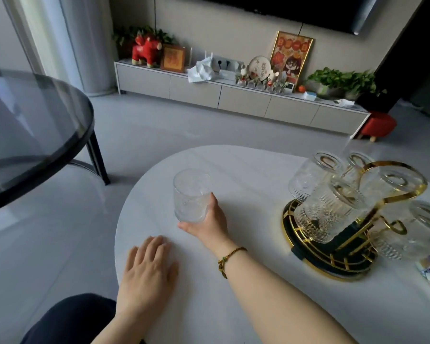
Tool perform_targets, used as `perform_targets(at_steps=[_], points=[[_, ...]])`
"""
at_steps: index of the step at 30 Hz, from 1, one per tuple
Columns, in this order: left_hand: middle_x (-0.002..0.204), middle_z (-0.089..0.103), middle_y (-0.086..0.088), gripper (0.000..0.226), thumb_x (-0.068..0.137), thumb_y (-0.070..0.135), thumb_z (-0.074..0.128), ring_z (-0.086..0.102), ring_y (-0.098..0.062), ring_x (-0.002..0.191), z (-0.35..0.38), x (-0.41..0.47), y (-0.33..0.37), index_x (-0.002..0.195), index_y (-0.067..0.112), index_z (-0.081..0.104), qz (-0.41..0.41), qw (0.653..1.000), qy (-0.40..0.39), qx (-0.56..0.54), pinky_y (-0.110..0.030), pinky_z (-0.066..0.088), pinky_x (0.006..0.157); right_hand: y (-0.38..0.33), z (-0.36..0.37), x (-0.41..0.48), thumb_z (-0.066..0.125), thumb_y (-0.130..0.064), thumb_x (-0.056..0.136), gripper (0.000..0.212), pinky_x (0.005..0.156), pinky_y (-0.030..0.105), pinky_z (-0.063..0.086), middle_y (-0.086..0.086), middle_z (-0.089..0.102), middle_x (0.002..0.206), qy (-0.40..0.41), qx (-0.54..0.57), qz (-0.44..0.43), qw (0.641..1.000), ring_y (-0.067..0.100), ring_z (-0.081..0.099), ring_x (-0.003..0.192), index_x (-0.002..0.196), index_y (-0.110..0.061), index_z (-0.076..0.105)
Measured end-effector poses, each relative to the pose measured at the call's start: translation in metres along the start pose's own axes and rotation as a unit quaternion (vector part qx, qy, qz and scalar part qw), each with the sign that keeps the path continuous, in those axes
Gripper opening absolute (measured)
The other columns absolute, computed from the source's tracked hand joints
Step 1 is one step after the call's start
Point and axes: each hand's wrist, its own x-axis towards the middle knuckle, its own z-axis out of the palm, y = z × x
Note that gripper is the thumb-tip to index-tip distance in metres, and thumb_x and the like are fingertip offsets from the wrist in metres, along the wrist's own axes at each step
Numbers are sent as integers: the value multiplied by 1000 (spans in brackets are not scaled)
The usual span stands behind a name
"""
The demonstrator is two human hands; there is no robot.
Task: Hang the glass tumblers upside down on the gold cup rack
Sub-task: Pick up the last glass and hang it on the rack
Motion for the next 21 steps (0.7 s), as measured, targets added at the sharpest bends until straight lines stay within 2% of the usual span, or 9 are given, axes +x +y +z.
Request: perform_targets(at_steps=[2,4,6,9,13,15,17,18,21], points=[[97,73,-9,48,71,35,30,66,-31,96,-5,2,2,88,7,65,-1,999,-9,32,-52,53,78,0,10,5,80,-28,57,93,99,38,38,12,52,129,20,-11,-7,1000,28,48,117,131,-7,28],[93,74,-10,46,71,33,31,68,-31,92,-4,3,1,85,6,65,2,999,-7,47,-54,53,73,0,15,10,79,-31,58,89,101,36,33,13,52,128,40,-21,-4,999,30,45,117,128,-6,30],[94,73,-10,46,71,33,31,67,-30,92,-3,4,1,86,5,65,6,998,-2,56,-48,54,78,0,16,14,78,-30,58,78,96,35,32,15,55,121,55,-20,-3,998,33,46,113,119,-4,38],[98,72,-9,48,71,35,29,66,-28,97,1,2,-1,90,8,65,6,998,6,61,-38,46,88,-1,13,13,79,-25,57,71,91,38,44,15,59,115,49,25,8,998,31,54,107,113,-5,41],[120,61,-13,66,70,43,18,50,-31,120,10,2,-7,107,6,57,-9,1000,21,0,-46,32,105,-3,4,-5,73,-17,57,58,91,40,48,8,52,113,35,150,16,988,22,53,103,104,-18,41],[128,54,-12,74,67,49,12,41,-29,127,10,2,-8,114,7,52,-6,1000,25,-15,-46,26,109,-1,-11,-21,71,-14,58,56,96,40,45,11,48,118,45,188,7,981,22,50,108,105,-23,41],[132,51,-11,77,66,52,10,37,-28,129,10,1,-10,117,9,49,-2,1000,19,-23,-44,22,110,1,-28,-38,70,-19,55,56,99,38,43,10,46,123,40,206,-1,978,21,47,113,100,-33,39],[131,51,-11,74,68,52,13,37,-28,129,10,-1,-9,117,9,49,1,999,17,-27,-44,21,110,3,-39,-47,69,-22,53,58,100,38,42,10,46,125,39,210,-2,977,20,47,114,101,-35,39],[126,54,-14,51,76,39,36,41,-33,125,7,-4,-7,113,7,52,-7,999,20,-44,-42,22,107,8,-77,-76,69,-22,52,70,102,40,41,9,45,127,48,212,-20,976,18,46,117,114,-24,38]])
